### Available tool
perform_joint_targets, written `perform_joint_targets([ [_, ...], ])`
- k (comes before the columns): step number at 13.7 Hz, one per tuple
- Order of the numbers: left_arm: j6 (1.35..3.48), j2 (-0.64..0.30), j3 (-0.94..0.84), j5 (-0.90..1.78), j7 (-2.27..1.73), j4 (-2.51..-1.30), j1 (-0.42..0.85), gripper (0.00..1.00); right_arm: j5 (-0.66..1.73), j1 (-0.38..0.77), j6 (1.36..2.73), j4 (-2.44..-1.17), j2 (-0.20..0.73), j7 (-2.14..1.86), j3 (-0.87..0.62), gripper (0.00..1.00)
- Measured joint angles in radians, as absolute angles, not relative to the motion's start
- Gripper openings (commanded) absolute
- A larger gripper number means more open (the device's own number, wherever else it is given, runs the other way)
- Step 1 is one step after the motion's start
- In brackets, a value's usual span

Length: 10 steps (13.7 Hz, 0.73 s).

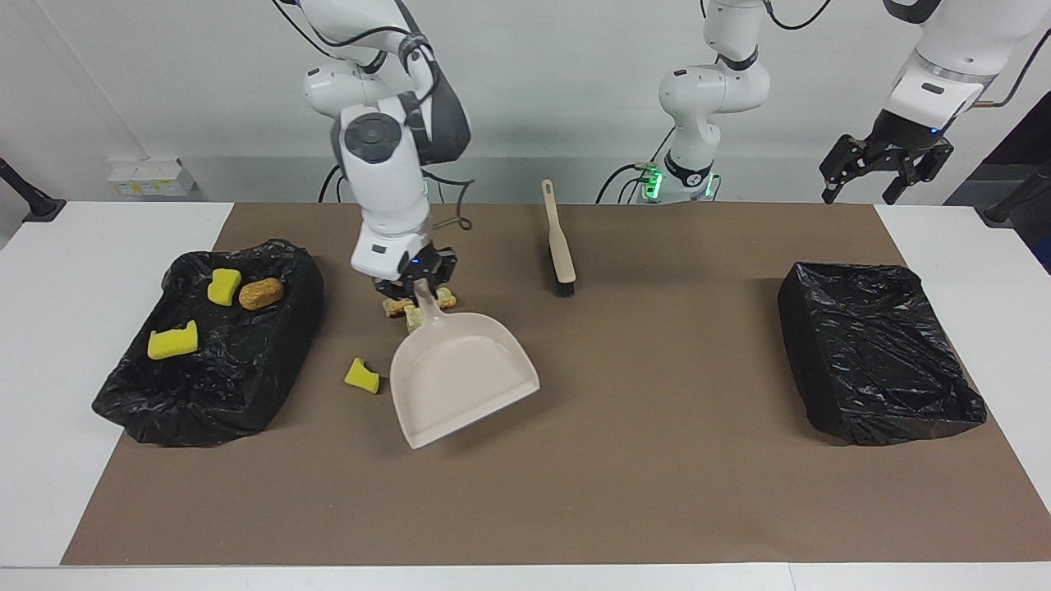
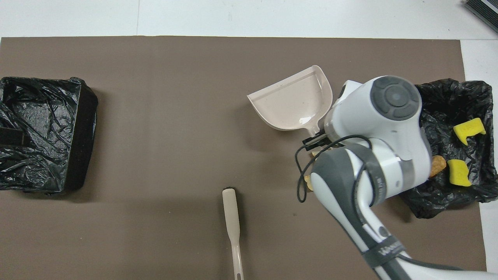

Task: Sweep and dump trash in bin
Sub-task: 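Set the dustpan down at the table center with the right gripper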

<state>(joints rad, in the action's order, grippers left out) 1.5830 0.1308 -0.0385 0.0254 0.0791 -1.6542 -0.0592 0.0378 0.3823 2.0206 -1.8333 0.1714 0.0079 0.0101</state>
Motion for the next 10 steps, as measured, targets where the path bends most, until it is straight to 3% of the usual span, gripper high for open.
perform_joint_targets([
  [7, 1.583, 0.131, -0.039, 0.025, 0.079, -1.654, -0.059, 1.00, 0.041, 0.543, 2.325, -1.800, 0.363, 0.460, 0.010, 0.00],
  [8, 1.583, 0.131, -0.039, 0.025, 0.079, -1.654, -0.059, 1.00, 0.041, 0.551, 2.348, -1.776, 0.399, 0.499, 0.010, 0.12],
  [9, 1.583, 0.131, -0.039, 0.025, 0.079, -1.654, -0.059, 1.00, 0.047, 0.556, 2.356, -1.750, 0.429, 0.531, 0.010, 0.99],
  [10, 1.583, 0.131, -0.039, 0.025, 0.079, -1.654, -0.059, 1.00, 0.067, 0.559, 2.357, -1.728, 0.449, 0.545, 0.010, 1.00],
])
